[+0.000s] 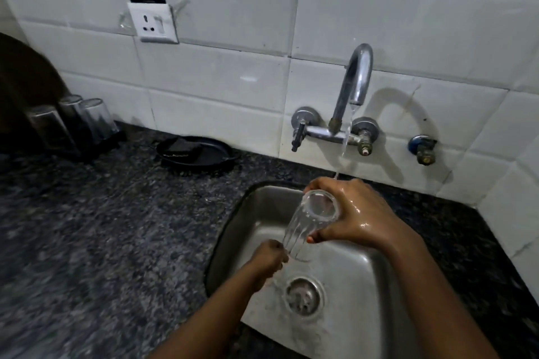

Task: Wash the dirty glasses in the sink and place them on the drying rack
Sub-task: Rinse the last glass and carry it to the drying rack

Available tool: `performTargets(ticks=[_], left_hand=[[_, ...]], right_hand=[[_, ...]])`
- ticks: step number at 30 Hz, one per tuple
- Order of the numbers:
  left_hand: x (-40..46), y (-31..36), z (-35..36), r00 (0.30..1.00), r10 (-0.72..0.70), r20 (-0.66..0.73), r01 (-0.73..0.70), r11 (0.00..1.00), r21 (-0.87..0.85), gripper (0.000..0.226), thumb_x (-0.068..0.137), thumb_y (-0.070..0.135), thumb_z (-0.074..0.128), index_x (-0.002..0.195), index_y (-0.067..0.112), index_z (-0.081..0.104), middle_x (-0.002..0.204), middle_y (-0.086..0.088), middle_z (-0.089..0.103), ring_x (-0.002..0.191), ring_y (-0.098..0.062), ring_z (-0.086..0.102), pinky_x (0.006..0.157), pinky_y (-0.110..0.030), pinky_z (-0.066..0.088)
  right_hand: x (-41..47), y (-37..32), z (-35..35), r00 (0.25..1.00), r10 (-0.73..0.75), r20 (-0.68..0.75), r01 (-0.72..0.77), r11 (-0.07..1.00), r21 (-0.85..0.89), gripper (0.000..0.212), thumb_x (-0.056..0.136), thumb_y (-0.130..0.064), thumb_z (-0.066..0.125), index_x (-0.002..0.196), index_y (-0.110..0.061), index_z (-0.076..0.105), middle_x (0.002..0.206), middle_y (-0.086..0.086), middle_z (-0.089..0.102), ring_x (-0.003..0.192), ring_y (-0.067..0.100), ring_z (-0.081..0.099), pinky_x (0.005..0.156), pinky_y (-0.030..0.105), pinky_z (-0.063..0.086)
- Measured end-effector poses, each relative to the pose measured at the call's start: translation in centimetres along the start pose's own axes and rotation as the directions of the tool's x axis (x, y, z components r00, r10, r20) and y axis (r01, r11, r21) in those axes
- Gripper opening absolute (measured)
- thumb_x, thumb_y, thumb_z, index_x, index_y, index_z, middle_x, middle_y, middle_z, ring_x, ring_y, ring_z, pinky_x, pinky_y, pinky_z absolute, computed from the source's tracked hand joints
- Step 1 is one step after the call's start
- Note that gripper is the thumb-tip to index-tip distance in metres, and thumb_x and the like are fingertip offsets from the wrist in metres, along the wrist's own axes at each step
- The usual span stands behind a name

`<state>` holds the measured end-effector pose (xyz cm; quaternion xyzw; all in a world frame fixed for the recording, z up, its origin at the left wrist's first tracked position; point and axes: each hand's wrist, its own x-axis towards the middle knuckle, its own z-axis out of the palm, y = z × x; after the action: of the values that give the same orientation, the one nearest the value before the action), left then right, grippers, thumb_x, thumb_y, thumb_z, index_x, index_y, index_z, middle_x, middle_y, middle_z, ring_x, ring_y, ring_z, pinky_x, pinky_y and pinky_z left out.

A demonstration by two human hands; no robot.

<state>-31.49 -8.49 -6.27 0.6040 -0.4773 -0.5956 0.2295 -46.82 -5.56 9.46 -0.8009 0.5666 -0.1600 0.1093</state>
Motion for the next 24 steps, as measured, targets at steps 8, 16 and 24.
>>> performTargets(ticks=[8, 16, 24], left_hand=[[-1.5, -1.1, -10.4, 0.864, 0.492, -0.11, -0.41, 0.812, 0.416, 0.022, 0.09, 0.018, 0.056, 0.106, 0.003, 0.062, 0.106, -0.013, 0.068, 0.099, -0.026, 0.063, 0.081, -0.03, 0.047], [-2.8, -5.9, -29.9, 0.761, 0.561, -0.326, -0.361, 0.783, 0.506, 0.03, 0.086, 0.028, 0.061, 0.104, 0.004, 0.066, 0.108, -0.011, 0.067, 0.102, -0.023, 0.061, 0.084, -0.022, 0.04], [-2.8, -14.6, -47.9, 0.507, 0.341, -0.792, 0.273, 0.808, 0.523, 0.046, 0.09, 0.035, 0.052, 0.114, -0.004, 0.057, 0.127, -0.028, 0.052, 0.12, -0.042, 0.046, 0.106, -0.052, 0.031]], right_hand=[[4.7, -5.7, 3.0, 0.939, -0.08, -0.335, 0.104, 0.993, 0.054, 0.069, 0.057, -0.013, 0.084, 0.116, -0.03, 0.053, 0.111, 0.001, 0.063, 0.094, 0.021, 0.061, 0.076, 0.035, 0.054], [13.8, -17.7, 9.4, 0.878, -0.009, -0.478, 0.186, 0.928, 0.323, 0.061, 0.058, -0.006, 0.082, 0.111, -0.021, 0.055, 0.106, 0.002, 0.063, 0.092, 0.018, 0.061, 0.077, 0.027, 0.051], [26.3, -30.5, 17.7, 0.913, -0.043, -0.406, 0.221, 0.887, 0.404, 0.059, 0.059, -0.005, 0.08, 0.111, -0.018, 0.055, 0.11, 0.006, 0.061, 0.095, 0.02, 0.06, 0.08, 0.031, 0.052]])
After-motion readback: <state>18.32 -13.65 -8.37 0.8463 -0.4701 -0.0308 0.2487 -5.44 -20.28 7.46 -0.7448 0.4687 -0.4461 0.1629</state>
